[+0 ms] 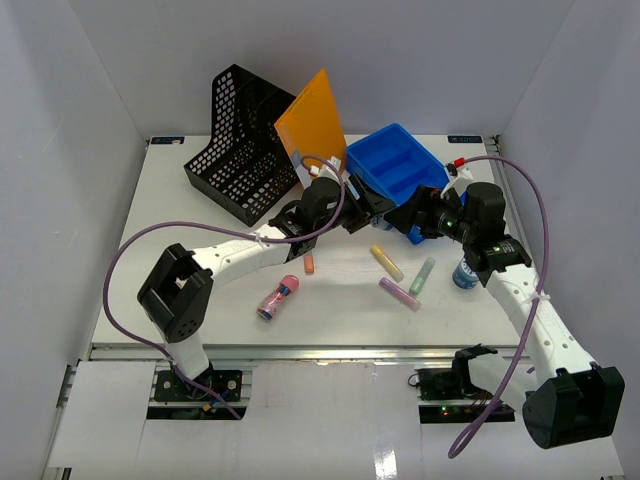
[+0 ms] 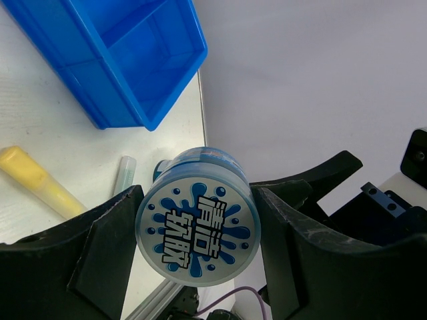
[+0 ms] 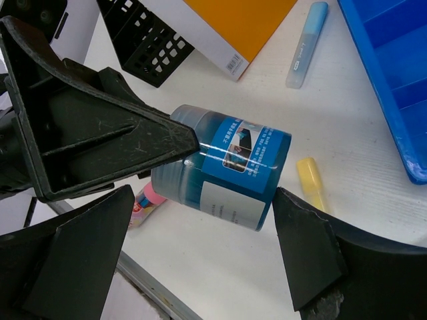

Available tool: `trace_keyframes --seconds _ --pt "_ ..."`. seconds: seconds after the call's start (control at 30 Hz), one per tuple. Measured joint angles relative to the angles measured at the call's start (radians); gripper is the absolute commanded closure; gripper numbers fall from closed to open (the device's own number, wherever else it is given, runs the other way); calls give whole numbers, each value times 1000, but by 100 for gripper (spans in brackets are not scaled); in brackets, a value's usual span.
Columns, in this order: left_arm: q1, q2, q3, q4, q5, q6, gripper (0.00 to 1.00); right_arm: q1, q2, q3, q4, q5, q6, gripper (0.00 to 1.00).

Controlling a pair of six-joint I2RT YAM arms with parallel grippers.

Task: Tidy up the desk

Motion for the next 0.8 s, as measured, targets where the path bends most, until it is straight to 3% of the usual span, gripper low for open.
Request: trace_keyframes --seconds 0.33,0.53,0.8 --pt "-24 42 52 0 -41 -5 100 -2 0 -1 9 37 26 8" --pt "-29 63 67 17 -55 -20 100 -3 0 -8 12 56 28 0" --pt "-44 63 66 61 -68 -55 100 -11 -2 -20 40 74 33 24"
